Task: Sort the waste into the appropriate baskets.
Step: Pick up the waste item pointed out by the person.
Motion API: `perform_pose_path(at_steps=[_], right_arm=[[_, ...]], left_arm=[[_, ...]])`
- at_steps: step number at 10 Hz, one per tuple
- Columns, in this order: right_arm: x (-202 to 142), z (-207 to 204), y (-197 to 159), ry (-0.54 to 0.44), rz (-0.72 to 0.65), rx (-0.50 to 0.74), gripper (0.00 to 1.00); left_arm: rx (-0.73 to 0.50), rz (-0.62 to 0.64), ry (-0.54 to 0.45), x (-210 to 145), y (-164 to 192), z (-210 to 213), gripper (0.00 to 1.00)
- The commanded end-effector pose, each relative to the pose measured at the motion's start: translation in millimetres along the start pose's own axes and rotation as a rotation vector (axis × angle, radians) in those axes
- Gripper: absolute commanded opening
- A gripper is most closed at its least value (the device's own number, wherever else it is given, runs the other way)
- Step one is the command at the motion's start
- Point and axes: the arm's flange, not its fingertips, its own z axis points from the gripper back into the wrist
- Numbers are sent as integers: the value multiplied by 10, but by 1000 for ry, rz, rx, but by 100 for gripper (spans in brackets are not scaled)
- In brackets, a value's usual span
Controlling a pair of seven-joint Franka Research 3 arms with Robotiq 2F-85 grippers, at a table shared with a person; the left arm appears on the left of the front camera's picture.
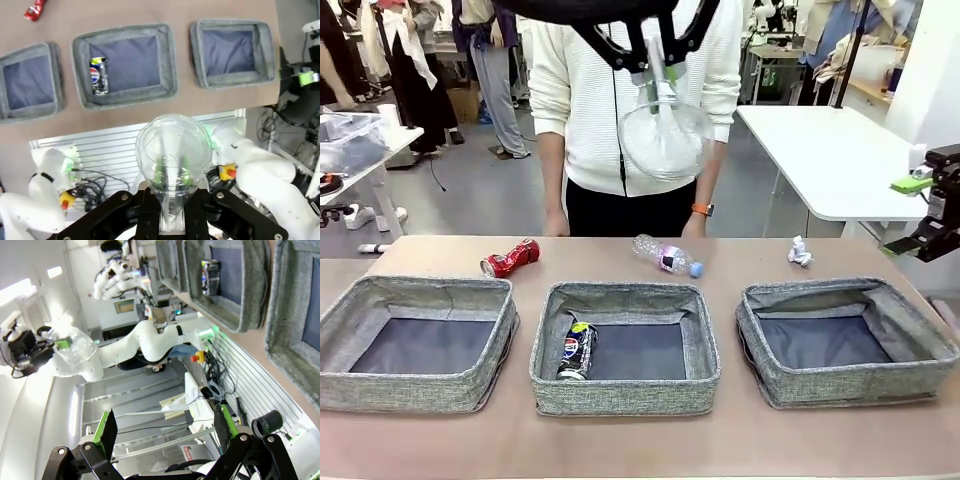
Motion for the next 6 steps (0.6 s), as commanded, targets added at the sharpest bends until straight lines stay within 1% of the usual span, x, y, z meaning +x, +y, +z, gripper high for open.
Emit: perform_pose_path(at_steps=[1,6], right_arm=[[8,2,69,-2,-17,14,100],[8,2,69,-2,-17,14,100]], left_arm=[[-21,6,-9,-72,-105,-4,13],[-21,6,-9,-72,-105,-4,13]])
